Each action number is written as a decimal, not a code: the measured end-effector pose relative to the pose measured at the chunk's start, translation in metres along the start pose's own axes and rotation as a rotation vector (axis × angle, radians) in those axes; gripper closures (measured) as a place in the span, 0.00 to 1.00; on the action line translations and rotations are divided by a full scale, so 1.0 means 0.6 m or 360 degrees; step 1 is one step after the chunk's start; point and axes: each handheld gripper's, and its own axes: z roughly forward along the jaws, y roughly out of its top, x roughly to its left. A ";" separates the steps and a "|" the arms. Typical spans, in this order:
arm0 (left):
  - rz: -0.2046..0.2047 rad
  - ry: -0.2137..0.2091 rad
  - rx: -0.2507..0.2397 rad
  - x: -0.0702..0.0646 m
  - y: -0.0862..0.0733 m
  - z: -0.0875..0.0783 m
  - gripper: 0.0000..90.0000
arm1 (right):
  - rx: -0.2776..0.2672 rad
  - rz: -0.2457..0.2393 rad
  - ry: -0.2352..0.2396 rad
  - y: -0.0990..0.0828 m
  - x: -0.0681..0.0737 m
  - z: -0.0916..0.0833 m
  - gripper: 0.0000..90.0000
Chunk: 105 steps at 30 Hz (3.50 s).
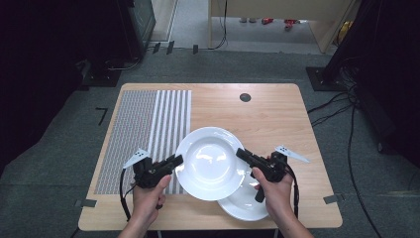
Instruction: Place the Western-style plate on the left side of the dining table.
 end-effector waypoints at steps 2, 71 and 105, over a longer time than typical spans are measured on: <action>-0.0004 0.0015 -0.0008 0.007 0.006 -0.007 0.84 | 0.0010 -0.0001 0.0008 0.001 0.006 0.013 0.91; -0.0254 0.0329 -0.0102 0.225 0.107 -0.085 0.81 | 0.0234 0.0050 0.0058 0.025 0.079 0.329 0.92; -0.0426 0.0544 -0.0036 0.318 0.134 -0.040 0.82 | 0.0306 0.0310 -0.0073 -0.004 0.012 0.459 0.89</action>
